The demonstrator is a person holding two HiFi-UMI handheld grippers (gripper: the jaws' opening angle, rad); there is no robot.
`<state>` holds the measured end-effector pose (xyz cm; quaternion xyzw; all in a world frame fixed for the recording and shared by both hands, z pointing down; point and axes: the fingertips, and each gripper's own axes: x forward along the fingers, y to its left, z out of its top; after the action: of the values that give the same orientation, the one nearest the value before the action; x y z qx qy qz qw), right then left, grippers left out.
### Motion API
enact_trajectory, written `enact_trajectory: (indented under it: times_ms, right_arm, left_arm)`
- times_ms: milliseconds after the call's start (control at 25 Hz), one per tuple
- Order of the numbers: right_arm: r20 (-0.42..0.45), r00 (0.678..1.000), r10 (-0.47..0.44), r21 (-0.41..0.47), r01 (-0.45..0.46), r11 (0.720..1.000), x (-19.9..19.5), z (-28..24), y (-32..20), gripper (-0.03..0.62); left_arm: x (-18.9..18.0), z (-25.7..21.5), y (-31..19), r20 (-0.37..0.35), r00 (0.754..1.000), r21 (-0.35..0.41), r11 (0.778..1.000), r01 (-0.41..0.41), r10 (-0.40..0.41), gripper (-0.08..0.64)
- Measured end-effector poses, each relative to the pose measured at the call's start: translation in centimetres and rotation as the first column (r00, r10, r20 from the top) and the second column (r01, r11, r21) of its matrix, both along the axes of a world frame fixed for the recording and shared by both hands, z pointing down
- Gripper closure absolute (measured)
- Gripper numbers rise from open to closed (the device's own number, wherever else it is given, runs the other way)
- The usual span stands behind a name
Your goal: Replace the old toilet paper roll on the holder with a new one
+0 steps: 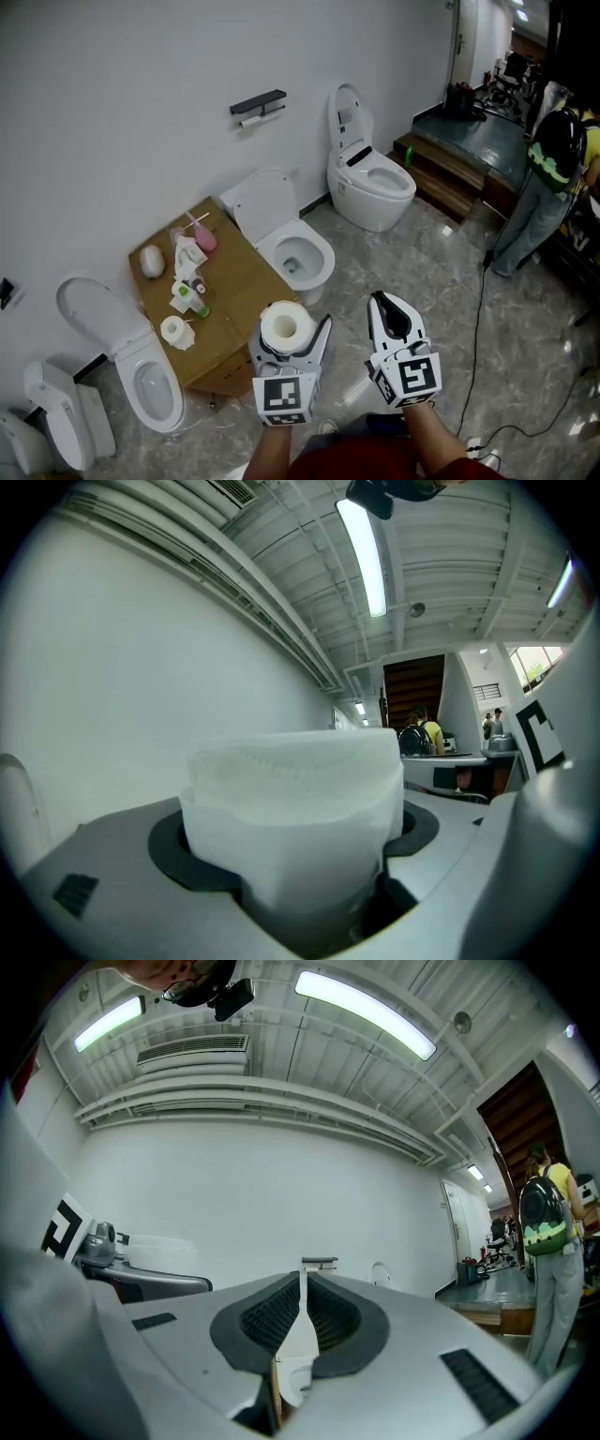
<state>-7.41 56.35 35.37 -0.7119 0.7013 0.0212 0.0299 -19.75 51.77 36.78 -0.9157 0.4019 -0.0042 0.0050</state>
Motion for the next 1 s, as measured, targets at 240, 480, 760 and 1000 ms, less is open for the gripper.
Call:
enact_trajectory:
  times_ms: [240, 480, 760, 1000]
  right_arm:
    - [0.021, 1.0, 0.005, -0.01, -0.005, 1.0, 4.1, 1.4, -4.8, 0.555]
    - [0.022, 1.0, -0.013, -0.004, 0.014, 1.0, 10.5, 1.5, -11.1, 0.555]
    - [0.011, 0.999, -0.039, 0.009, 0.039, 0.999, 19.7, 0.7, -18.8, 0.555]
    - [0.039, 0.999, -0.029, -0.015, 0.029, 0.999, 26.7, 2.2, -23.7, 0.555]
  left_arm:
    - [3.9, 0.9, -4.2, -0.003, 1.0, -0.017, 1.0, -0.006, 0.006, 0.104]
    - [10.3, 1.2, -10.2, 0.014, 1.0, -0.031, 0.999, 0.019, -0.019, 0.103]
    - [19.5, 0.4, -17.9, 0.012, 0.999, -0.03, 0.998, 0.053, -0.053, 0.103]
    - [25.0, 1.6, -22.8, 0.026, 0.997, -0.046, 0.996, 0.073, -0.072, 0.104]
